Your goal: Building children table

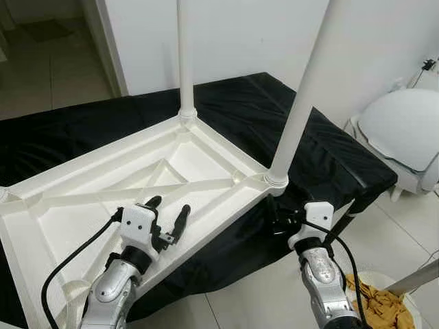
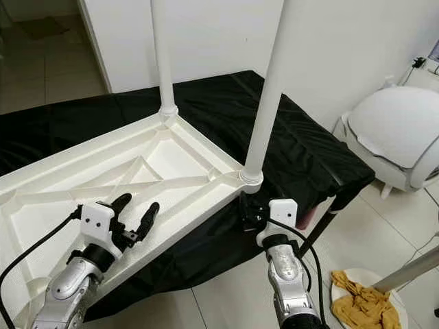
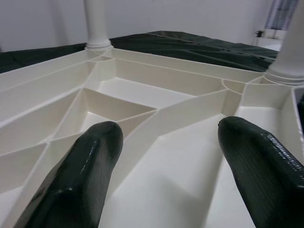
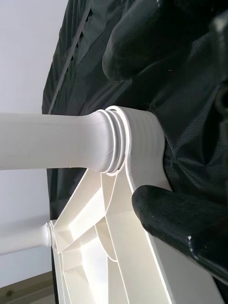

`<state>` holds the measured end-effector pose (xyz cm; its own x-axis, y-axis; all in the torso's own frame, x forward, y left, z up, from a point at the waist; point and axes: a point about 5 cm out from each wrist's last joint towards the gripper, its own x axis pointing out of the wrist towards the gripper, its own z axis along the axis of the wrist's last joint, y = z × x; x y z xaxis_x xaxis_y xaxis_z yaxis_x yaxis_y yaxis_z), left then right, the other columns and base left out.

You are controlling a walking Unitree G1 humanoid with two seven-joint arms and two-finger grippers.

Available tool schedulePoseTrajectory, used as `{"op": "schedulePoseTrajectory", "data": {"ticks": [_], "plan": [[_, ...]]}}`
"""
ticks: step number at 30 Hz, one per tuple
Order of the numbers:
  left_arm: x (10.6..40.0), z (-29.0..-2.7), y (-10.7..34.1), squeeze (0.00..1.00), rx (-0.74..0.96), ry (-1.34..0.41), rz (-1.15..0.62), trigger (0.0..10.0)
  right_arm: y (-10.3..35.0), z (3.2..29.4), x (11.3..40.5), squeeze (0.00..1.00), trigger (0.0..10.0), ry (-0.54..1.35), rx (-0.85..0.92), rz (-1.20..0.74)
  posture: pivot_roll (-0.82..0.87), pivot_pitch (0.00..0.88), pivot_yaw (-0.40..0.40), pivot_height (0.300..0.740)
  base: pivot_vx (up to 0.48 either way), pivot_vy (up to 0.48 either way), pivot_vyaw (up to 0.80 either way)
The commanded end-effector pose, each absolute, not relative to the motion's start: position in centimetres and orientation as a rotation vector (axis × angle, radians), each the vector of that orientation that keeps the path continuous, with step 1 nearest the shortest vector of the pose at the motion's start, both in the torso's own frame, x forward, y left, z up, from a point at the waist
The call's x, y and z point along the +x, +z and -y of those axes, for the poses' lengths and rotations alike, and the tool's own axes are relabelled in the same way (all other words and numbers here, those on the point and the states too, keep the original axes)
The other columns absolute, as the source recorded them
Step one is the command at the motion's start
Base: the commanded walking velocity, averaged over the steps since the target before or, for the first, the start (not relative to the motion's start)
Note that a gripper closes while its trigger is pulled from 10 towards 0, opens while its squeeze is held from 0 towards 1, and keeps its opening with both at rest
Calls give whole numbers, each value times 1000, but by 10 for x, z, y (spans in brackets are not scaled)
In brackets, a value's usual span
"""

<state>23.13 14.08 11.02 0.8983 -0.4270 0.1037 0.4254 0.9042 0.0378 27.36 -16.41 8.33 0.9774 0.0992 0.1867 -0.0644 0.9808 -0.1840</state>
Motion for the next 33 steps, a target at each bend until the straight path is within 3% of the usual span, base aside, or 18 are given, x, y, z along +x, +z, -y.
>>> {"op": "schedulePoseTrajectory", "data": {"ticks": [1, 15, 33], "plan": [[228, -140, 110, 0, 38, -481, 97, 10000, 83, 166, 276, 0, 10000, 86, -186, 195, -33, 0, 4, 740, 0, 0, 0], [211, -144, 109, 0, 108, -636, 40, 10000, 83, 164, 277, 0, 10000, 104, -214, 203, -12, 0, 0, 740, 0, 0, 0], [210, -144, 104, 0, 142, -662, -56, 10000, 79, 162, 273, 0, 10000, 101, -220, 200, -14, 0, 12, 740, 0, 0, 0]]}}
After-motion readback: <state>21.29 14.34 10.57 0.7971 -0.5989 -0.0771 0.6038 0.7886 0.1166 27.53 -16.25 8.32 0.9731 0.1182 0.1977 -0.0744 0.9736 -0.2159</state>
